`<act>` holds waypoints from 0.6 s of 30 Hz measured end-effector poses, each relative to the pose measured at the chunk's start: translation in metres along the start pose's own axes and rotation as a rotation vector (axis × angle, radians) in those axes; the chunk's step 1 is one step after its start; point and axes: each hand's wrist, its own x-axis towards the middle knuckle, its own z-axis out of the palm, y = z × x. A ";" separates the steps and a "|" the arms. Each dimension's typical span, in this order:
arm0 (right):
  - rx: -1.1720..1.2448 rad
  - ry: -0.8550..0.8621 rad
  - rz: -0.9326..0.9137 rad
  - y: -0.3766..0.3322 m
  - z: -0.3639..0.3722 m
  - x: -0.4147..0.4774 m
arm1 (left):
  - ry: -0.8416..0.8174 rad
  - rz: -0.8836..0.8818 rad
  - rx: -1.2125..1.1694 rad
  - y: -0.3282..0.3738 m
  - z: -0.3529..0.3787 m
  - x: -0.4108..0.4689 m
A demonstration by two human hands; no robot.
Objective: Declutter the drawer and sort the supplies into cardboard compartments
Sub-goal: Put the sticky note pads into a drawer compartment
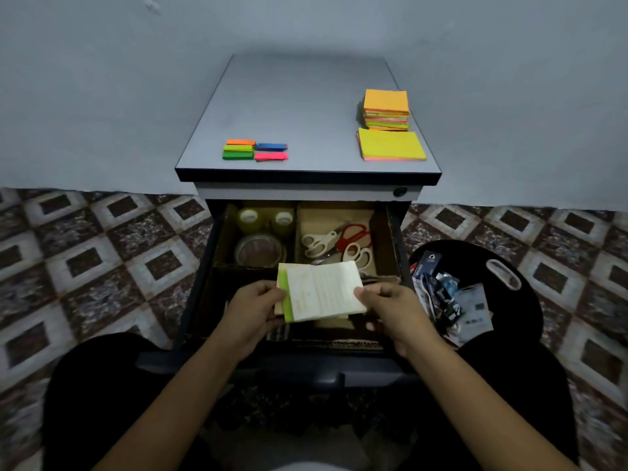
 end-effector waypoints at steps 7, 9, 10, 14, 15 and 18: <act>0.031 -0.115 0.023 -0.005 -0.023 -0.004 | 0.132 0.083 -0.092 0.000 -0.009 0.007; -0.023 -0.120 0.018 -0.010 -0.034 -0.004 | 0.173 0.092 -0.162 0.000 -0.014 0.009; -0.075 -0.115 0.014 -0.012 -0.038 -0.004 | 0.190 0.096 -0.199 0.000 -0.016 0.010; -0.323 -0.097 -0.010 -0.014 -0.035 0.000 | 0.221 0.093 -0.257 -0.002 -0.019 0.014; -0.374 -0.093 -0.017 -0.013 -0.031 0.002 | 0.221 0.091 -0.263 -0.002 -0.019 0.015; -0.447 -0.115 -0.010 -0.012 -0.027 0.003 | 0.218 0.094 -0.277 -0.003 -0.019 0.015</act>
